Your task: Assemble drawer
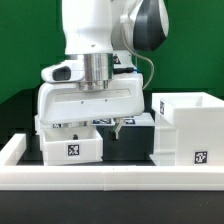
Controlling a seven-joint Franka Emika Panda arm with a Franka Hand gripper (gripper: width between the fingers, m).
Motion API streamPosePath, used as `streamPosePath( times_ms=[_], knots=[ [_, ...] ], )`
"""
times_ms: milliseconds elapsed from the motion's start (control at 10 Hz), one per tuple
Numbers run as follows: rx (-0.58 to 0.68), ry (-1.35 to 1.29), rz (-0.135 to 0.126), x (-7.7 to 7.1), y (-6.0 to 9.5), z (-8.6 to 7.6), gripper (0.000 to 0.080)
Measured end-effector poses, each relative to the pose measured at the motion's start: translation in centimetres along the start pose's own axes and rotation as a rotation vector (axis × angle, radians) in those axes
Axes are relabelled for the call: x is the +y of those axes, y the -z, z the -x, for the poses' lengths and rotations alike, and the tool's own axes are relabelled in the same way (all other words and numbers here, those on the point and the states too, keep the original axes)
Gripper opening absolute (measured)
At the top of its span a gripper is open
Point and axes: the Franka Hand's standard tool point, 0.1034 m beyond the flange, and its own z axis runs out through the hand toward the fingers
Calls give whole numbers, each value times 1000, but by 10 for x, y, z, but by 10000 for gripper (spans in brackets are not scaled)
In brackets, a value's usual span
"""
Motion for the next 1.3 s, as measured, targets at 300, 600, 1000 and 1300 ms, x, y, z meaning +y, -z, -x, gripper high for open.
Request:
streamPosePath(
  times_ms=[300,600,1000,1300],
  knots=[
    [1,7,16,-3,-6,16,649],
    [4,7,18,-2,-5,14,552],
    [8,6,19,-1,-4,11,58],
    [15,10,21,-2,-3,6,41]
  ],
)
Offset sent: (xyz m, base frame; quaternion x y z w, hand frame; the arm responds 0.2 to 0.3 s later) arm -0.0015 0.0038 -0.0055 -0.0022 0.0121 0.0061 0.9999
